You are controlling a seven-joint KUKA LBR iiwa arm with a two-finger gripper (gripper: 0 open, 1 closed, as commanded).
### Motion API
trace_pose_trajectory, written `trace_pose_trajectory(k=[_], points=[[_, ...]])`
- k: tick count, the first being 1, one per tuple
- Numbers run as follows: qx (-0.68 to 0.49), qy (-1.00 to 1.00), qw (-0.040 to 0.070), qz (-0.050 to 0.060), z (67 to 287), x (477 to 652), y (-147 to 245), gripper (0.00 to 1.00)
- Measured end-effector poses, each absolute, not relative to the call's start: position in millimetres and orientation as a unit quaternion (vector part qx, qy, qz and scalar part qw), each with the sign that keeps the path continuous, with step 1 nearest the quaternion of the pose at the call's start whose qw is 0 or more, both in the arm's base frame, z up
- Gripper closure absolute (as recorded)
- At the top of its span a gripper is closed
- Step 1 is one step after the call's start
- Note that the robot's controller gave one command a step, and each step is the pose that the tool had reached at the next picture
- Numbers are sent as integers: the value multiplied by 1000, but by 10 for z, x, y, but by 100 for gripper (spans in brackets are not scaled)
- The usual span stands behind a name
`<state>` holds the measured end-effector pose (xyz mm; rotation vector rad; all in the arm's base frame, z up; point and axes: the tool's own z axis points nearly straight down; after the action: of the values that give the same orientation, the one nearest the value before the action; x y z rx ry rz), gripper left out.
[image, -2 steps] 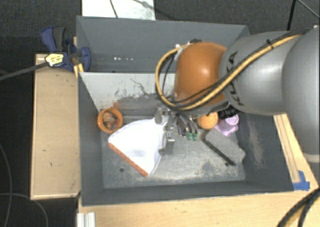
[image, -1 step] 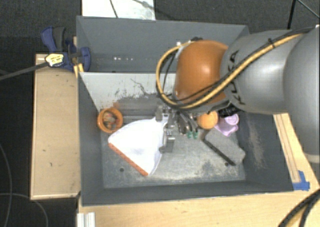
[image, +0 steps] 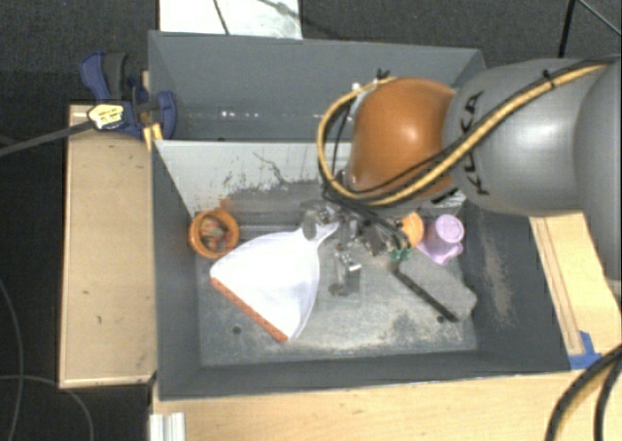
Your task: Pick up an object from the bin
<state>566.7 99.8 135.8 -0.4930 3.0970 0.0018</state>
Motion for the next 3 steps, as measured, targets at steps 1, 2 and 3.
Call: trace_pose_trajectory(k=[1,2,3], points=[[-227,974,2,0,1250,5773,843,0],[-345,938,1,0,1189,5714,916,0],[-355,935,1,1,685,5822,900,0]])
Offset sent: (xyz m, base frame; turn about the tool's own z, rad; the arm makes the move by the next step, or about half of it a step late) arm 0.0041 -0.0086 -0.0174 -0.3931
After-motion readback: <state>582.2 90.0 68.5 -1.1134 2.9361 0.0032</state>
